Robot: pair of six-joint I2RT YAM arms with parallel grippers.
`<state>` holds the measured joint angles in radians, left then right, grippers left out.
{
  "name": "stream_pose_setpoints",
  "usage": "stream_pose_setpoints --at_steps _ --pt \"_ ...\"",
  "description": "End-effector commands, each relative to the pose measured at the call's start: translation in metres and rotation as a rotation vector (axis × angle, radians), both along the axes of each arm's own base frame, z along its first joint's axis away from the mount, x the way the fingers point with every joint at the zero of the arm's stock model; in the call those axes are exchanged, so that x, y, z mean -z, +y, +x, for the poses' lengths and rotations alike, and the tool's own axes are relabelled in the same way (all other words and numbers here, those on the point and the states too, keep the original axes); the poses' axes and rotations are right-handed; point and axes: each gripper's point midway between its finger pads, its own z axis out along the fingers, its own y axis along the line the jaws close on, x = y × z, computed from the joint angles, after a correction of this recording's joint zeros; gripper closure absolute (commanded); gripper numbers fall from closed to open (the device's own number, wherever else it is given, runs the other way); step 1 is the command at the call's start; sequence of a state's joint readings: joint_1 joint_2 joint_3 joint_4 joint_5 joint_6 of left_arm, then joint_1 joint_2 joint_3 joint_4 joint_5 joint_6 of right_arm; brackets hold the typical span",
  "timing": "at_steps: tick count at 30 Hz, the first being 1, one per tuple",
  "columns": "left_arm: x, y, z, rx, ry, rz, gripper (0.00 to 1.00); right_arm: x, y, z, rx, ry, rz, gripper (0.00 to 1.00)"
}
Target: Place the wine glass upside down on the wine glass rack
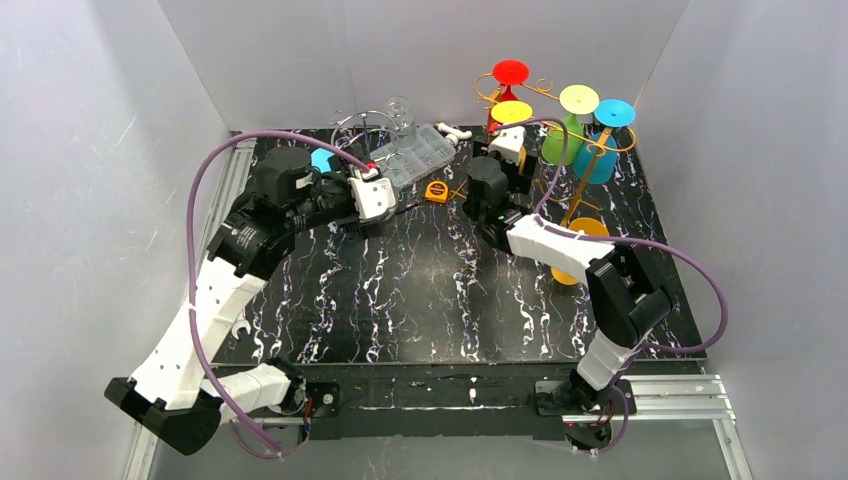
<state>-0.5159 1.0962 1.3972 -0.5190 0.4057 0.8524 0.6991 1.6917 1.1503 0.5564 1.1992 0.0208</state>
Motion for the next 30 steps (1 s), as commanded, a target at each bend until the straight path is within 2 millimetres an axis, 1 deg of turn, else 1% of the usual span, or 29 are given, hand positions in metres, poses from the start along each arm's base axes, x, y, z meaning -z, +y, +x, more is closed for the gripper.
stream_pose_setpoints --at_steps 1,9,14,27,28,29,30 --pt "-0.010 -0.006 -0.004 0.017 -0.011 -0.005 0.10 -0.019 -0.015 -0.004 0.036 -0.066 0.094 0.69" --pt "-0.012 -0.011 -0.003 0.018 -0.016 0.013 0.10 -0.015 -0.016 -0.006 0.024 -0.069 0.109 0.69" --pt "-0.013 -0.014 -0.003 0.019 -0.018 0.016 0.10 -0.016 -0.017 -0.004 0.022 -0.067 0.109 0.69" --pt "-0.012 -0.016 -0.003 0.026 -0.025 0.029 0.10 0.002 -0.009 0.006 0.008 -0.017 0.061 0.70" --pt "-0.012 -0.016 -0.003 0.026 -0.026 0.029 0.10 0.003 -0.009 0.006 0.008 -0.015 0.059 0.69" --pt "-0.012 -0.016 -0.003 0.025 -0.026 0.029 0.10 0.003 -0.008 0.007 0.008 -0.016 0.060 0.66" --pt "-0.012 -0.016 -0.003 0.026 -0.026 0.029 0.10 0.003 -0.008 0.007 0.007 -0.015 0.061 0.59"
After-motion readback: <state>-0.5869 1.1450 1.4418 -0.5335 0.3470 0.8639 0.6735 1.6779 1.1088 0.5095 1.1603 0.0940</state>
